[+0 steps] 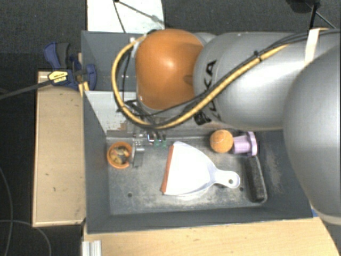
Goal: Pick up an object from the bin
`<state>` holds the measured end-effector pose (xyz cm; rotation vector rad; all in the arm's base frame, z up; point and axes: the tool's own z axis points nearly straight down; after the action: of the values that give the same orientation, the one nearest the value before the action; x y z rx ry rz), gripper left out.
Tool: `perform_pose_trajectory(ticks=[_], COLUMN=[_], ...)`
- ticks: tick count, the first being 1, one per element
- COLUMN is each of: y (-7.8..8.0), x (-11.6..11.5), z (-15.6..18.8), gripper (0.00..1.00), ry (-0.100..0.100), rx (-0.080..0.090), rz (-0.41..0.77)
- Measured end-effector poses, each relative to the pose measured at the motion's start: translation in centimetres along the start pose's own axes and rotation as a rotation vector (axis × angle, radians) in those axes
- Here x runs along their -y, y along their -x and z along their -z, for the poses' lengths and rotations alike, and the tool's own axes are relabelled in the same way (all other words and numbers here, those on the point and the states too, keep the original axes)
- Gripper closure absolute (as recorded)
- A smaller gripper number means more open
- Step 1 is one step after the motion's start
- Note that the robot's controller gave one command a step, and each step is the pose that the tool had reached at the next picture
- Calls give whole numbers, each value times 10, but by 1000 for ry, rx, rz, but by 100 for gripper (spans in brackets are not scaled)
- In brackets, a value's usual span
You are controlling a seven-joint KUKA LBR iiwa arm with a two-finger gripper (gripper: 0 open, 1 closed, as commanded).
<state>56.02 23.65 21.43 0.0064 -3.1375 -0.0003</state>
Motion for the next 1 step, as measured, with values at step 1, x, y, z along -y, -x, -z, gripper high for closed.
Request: perform_pose_trajectory(ticks=[1], y=[2], x=[2], z=[5], gripper=[0], ry=[2], rx=[7], rz=[-6])
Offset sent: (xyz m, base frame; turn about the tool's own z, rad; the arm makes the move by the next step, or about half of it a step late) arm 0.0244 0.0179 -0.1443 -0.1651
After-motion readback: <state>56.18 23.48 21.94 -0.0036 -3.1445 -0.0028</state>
